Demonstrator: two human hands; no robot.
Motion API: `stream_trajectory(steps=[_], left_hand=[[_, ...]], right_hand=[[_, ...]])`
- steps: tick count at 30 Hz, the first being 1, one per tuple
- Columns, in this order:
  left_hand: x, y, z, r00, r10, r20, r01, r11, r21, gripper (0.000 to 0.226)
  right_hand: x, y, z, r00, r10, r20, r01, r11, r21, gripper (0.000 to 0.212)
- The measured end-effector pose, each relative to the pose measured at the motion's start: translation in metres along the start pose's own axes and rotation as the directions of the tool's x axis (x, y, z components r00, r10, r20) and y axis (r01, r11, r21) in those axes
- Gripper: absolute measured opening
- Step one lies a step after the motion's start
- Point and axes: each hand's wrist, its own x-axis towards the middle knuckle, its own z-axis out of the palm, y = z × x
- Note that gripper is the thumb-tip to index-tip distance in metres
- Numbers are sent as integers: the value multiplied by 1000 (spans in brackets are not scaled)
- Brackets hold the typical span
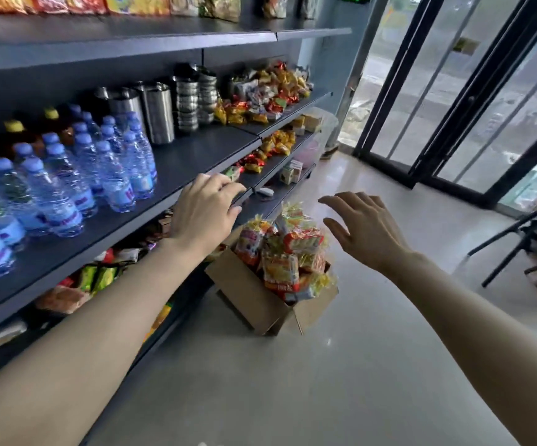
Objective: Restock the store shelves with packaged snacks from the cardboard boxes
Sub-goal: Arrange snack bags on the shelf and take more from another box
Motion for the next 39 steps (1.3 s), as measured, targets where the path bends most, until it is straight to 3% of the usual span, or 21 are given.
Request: stream_trajectory(steps=[15, 18, 23, 27, 32, 37, 39], left_hand=[[181, -53, 272, 958, -71, 276, 95, 992, -77, 34], [203, -63, 317, 919, -119, 377, 156, 985, -70, 36], [206, -67, 386, 784, -231, 576, 291, 957, -12, 41], [192, -68, 438, 653, -311, 691, 388, 920, 47, 46], [177, -63, 505, 516, -350, 782, 450, 887, 100, 53], [162, -44, 564, 338, -342, 877, 462, 872, 162, 82], [157, -36, 579, 258, -320, 912, 460, 870, 175, 90]], right_hand=[[150, 176, 203, 981, 102, 166, -115, 991, 70, 37], [180, 210, 241, 969, 142, 204, -161, 984, 82, 35], [224, 260, 310, 915, 213, 343, -265, 958, 110, 38], [250, 289, 389, 814, 274, 512, -395, 908, 142, 41], [258, 300, 511, 623, 242, 744, -486, 865, 125, 54], [263, 303, 591, 403, 217, 889, -628, 772, 97, 77], [266, 307, 606, 370, 177, 912, -688, 712, 141, 78]])
